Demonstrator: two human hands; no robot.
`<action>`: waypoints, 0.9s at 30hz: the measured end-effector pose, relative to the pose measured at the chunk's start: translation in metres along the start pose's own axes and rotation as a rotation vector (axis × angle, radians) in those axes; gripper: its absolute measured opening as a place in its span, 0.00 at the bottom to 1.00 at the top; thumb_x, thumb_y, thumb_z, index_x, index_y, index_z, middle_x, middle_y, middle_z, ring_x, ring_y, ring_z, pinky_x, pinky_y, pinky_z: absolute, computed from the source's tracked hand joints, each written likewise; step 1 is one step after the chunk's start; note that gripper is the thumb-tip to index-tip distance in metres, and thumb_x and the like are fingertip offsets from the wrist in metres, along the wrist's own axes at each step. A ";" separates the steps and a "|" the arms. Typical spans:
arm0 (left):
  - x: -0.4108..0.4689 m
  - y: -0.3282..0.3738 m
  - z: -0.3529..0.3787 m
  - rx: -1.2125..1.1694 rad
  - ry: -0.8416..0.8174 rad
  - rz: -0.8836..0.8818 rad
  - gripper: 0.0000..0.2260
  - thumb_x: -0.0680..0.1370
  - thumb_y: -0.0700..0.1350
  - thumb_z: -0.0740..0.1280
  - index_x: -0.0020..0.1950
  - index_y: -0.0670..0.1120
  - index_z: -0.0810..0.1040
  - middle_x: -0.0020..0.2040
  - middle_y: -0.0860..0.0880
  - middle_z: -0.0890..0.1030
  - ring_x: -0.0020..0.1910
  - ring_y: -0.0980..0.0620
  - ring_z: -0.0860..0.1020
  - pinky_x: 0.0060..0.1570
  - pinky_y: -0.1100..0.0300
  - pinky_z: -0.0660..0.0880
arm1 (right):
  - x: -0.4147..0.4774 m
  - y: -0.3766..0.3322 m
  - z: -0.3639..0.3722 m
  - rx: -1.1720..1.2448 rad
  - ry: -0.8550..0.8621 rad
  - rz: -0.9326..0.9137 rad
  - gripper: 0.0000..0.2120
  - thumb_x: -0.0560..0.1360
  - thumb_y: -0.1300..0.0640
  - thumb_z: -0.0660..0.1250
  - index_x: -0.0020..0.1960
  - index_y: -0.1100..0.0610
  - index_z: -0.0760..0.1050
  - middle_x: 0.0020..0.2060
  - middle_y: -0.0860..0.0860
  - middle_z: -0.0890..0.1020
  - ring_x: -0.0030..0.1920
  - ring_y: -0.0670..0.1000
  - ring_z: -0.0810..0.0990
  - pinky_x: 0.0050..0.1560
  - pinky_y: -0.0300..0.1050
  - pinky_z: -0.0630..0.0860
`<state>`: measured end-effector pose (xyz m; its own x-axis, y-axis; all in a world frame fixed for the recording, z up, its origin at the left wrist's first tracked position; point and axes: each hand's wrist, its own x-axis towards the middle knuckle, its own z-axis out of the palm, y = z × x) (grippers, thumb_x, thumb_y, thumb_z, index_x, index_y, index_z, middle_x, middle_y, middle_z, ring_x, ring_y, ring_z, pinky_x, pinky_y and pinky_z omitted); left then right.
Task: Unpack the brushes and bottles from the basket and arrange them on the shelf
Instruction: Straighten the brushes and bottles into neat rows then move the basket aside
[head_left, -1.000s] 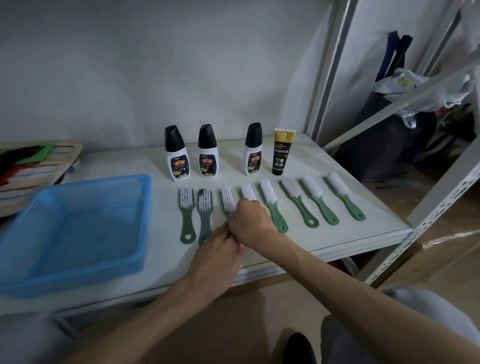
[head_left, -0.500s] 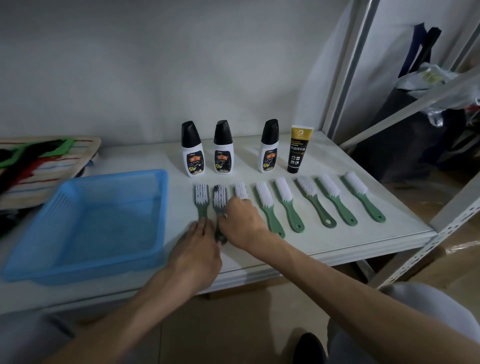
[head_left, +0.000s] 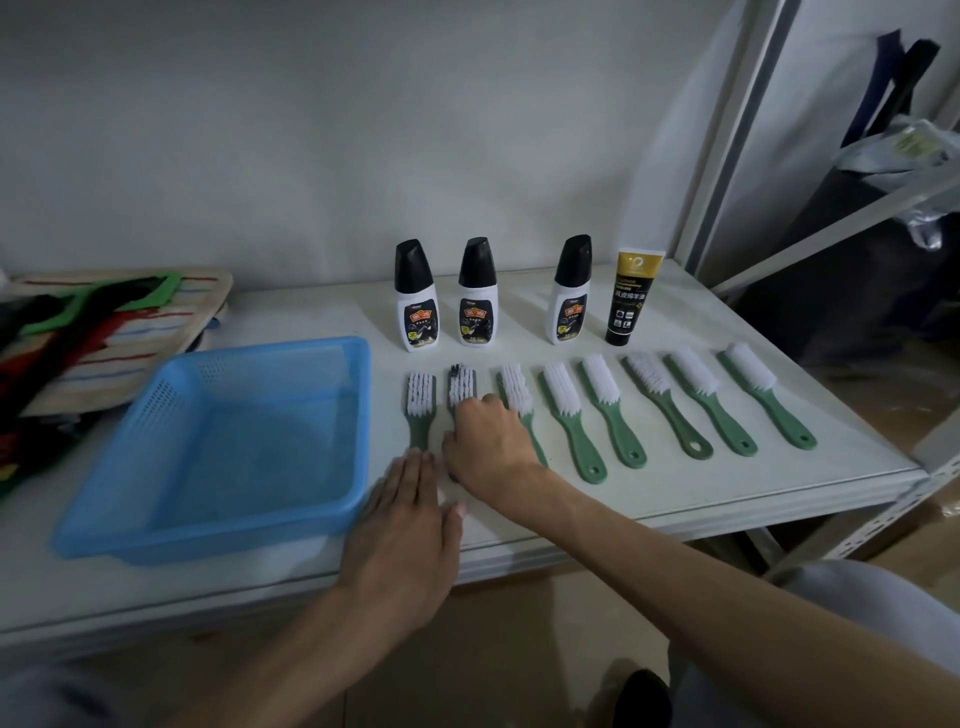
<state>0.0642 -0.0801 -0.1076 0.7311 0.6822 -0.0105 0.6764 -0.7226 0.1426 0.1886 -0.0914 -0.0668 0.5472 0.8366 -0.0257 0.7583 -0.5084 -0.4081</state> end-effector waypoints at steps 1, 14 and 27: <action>-0.001 0.001 0.000 0.007 -0.001 -0.006 0.29 0.83 0.55 0.42 0.80 0.41 0.45 0.80 0.44 0.48 0.79 0.50 0.47 0.74 0.60 0.42 | 0.000 0.000 0.000 -0.009 0.003 -0.001 0.10 0.78 0.60 0.62 0.57 0.63 0.75 0.58 0.62 0.75 0.56 0.62 0.78 0.49 0.48 0.73; -0.001 0.006 0.013 0.018 0.079 -0.025 0.36 0.75 0.56 0.32 0.79 0.39 0.46 0.80 0.42 0.49 0.79 0.48 0.47 0.74 0.57 0.41 | -0.004 -0.002 0.002 -0.076 0.006 -0.041 0.12 0.78 0.59 0.61 0.59 0.63 0.74 0.57 0.62 0.75 0.56 0.62 0.78 0.50 0.50 0.74; 0.015 -0.005 0.013 -0.058 0.029 0.090 0.40 0.70 0.59 0.32 0.80 0.43 0.42 0.80 0.46 0.44 0.79 0.51 0.41 0.72 0.60 0.34 | -0.004 0.000 0.001 -0.044 -0.001 0.014 0.12 0.78 0.57 0.61 0.58 0.63 0.74 0.57 0.62 0.76 0.57 0.62 0.78 0.44 0.47 0.69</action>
<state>0.0729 -0.0683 -0.1214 0.7850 0.6186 0.0337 0.6013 -0.7739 0.1990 0.1862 -0.0941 -0.0670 0.5579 0.8293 -0.0317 0.7651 -0.5287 -0.3675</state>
